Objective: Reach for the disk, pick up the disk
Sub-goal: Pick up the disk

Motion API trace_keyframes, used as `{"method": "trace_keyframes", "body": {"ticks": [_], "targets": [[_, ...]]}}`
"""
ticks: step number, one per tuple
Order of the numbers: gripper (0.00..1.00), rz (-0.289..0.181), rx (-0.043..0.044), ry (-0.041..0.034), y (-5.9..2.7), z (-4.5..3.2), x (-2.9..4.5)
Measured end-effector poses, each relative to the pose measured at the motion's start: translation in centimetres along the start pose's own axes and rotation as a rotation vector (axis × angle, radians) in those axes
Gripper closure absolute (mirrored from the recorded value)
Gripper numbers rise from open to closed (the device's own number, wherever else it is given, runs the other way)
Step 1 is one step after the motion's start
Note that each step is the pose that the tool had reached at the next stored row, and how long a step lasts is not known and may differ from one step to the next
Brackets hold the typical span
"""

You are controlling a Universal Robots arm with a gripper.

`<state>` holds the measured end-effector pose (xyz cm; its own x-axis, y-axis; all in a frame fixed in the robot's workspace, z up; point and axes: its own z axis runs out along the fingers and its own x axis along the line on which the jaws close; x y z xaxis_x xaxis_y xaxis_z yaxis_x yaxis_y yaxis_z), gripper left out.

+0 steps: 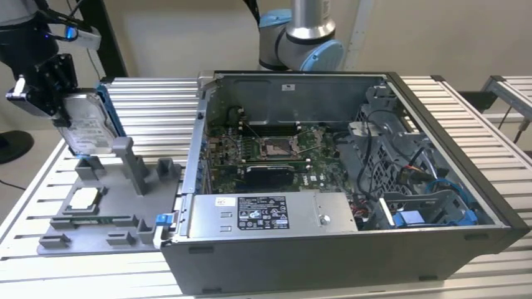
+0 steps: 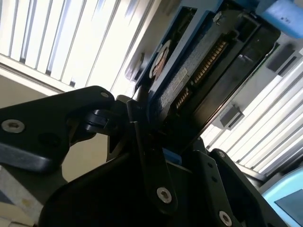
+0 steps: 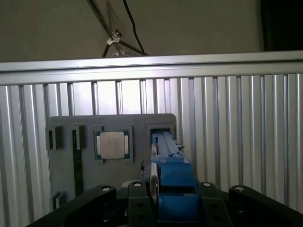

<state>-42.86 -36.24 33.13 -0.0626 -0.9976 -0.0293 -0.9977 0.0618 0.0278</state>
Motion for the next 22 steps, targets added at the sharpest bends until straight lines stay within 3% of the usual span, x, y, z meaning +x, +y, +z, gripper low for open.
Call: {"method": "trace_keyframes", "body": {"ticks": [8,10,22], "targets": [[1.0,0.0,0.0,0.0,0.11,-3.65,-0.15],[1.0,0.0,-0.0001,0.0,0.15,-5.0,-0.19],[1.0,0.0,0.0,0.0,0.3,-10.44,-0.35]]}}
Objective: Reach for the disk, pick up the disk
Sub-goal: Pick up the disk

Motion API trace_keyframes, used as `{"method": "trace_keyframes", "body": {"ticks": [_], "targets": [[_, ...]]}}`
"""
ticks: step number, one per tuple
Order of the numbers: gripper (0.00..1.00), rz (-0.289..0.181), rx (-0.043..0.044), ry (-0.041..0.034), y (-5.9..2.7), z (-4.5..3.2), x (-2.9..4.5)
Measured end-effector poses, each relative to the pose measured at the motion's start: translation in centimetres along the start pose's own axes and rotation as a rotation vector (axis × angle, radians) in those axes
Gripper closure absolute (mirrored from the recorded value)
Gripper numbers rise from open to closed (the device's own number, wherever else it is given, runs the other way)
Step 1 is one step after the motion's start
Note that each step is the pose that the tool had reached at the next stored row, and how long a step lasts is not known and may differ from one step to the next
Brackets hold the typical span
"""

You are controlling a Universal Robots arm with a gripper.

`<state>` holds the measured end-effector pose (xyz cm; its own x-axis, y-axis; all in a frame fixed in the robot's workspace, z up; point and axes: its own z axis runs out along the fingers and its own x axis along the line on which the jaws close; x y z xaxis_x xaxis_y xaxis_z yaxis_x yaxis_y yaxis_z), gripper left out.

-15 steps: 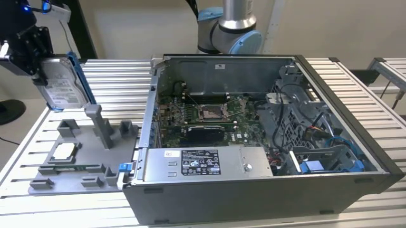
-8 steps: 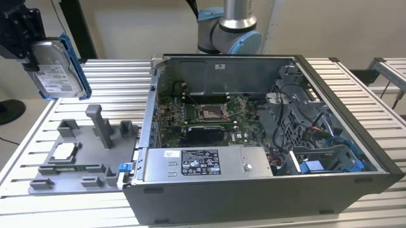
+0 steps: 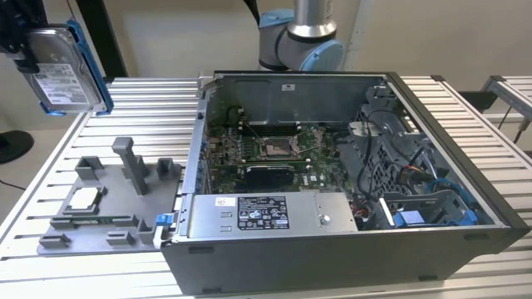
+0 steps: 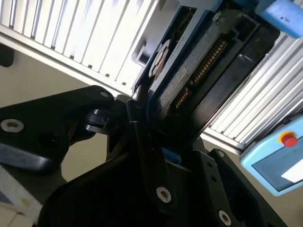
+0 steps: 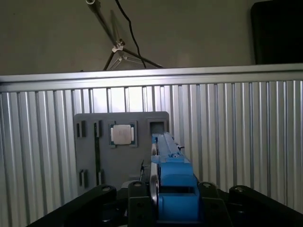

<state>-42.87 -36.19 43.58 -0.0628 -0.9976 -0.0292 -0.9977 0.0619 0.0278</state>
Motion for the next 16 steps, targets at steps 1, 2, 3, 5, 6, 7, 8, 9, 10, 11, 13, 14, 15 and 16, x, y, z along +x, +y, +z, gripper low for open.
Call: {"method": "trace_keyframes", "body": {"ticks": [1,2,3,5,6,7,8,9,10,11,13,14,15,16], "targets": [[1.0,0.0,0.0001,-0.0001,0.01,-0.45,-0.01],[1.0,0.0,0.0,0.0,0.03,-0.91,-0.03],[1.0,0.0,0.0001,-0.0001,0.04,-1.36,-0.04],[1.0,0.0,0.0,0.0,0.07,-2.25,-0.07],[1.0,0.0,0.0,0.0,0.08,-2.7,-0.08],[1.0,0.0,0.0002,-0.0001,0.09,-3.15,-0.09],[1.0,0.0,0.0001,0.0,0.11,-3.6,-0.1],[1.0,0.0,0.0002,-0.0001,0.12,-4.05,-0.12],[1.0,0.0,0.0001,-0.0001,0.13,-4.51,-0.13],[1.0,0.0,0.0001,-0.0001,0.14,-4.96,-0.15],[1.0,0.0,-0.0001,0.0001,0.16,-5.84,-0.17],[1.0,0.0,-0.0003,0.0001,0.17,-6.09,-0.18],[1.0,0.0,-0.0001,-0.0001,0.17,-6.12,-0.18],[1.0,0.0,-0.0001,-0.0001,0.17,-6.12,-0.18]]}}
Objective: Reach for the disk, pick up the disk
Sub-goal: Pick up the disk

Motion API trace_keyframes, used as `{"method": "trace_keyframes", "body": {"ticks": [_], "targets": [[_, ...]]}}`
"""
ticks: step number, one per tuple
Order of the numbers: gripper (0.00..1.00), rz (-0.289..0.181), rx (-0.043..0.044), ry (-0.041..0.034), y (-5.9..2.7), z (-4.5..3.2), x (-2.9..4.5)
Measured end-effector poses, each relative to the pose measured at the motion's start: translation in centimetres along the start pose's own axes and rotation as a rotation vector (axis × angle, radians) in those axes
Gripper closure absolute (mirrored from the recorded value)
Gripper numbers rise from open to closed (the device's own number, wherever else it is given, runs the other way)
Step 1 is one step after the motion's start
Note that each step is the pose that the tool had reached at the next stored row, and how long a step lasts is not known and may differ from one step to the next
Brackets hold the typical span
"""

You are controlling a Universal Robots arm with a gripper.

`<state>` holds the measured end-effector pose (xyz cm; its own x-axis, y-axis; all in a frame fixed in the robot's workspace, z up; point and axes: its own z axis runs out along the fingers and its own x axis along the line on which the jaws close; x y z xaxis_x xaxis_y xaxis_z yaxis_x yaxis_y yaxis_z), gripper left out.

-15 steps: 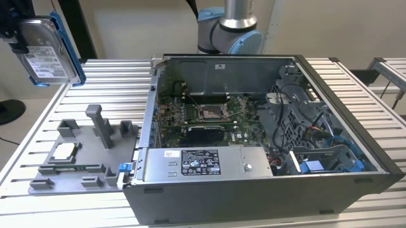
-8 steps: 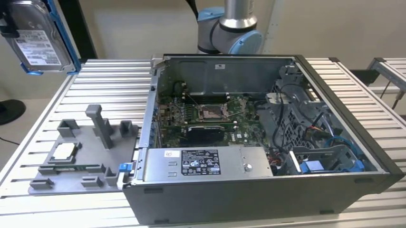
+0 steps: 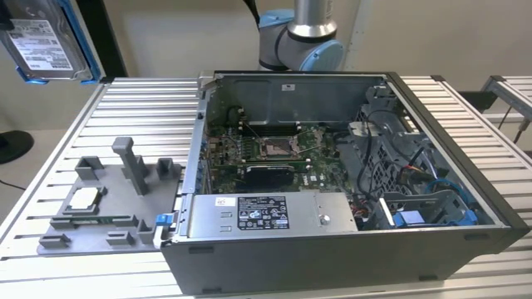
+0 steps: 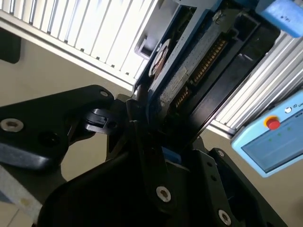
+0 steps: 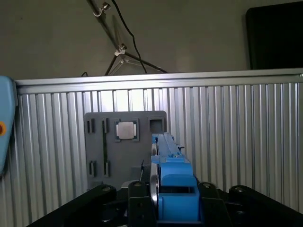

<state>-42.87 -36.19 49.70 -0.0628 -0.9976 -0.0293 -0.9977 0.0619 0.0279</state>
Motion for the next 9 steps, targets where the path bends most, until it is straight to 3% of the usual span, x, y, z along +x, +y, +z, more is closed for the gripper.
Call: {"method": "trace_keyframes", "body": {"ticks": [6,9], "targets": [[1.0,0.0,0.0001,-0.0001,-0.06,0.0,0.0],[1.0,0.0,0.0001,0.0,-0.51,-0.02,-0.03]]}}
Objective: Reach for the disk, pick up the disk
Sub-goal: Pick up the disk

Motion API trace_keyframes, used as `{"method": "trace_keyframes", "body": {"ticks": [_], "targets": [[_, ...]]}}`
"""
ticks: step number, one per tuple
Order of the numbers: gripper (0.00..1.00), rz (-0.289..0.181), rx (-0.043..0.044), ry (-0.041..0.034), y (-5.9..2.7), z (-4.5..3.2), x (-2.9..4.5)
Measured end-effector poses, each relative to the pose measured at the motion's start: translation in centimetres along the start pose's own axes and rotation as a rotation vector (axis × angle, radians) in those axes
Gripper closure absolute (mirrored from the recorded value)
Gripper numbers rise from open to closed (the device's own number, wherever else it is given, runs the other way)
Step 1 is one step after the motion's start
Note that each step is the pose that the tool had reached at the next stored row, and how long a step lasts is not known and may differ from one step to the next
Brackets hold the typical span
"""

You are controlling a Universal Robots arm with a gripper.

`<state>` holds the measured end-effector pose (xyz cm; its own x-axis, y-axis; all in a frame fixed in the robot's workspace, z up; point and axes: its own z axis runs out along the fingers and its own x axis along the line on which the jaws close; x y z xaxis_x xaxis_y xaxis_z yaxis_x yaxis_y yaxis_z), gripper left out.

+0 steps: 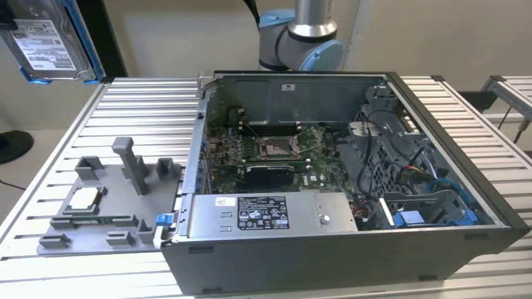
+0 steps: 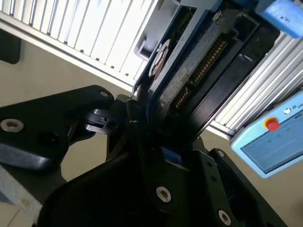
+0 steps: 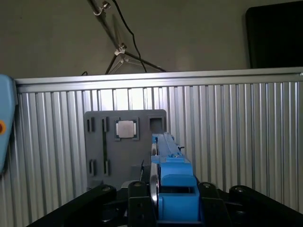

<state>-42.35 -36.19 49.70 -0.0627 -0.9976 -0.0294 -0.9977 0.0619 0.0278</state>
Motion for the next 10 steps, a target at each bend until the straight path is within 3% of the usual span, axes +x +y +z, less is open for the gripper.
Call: {"method": "trace_keyframes", "body": {"ticks": [10], "targets": [[1.0,0.0,-0.0001,0.0,-2.59,-0.07,-0.16]]}}
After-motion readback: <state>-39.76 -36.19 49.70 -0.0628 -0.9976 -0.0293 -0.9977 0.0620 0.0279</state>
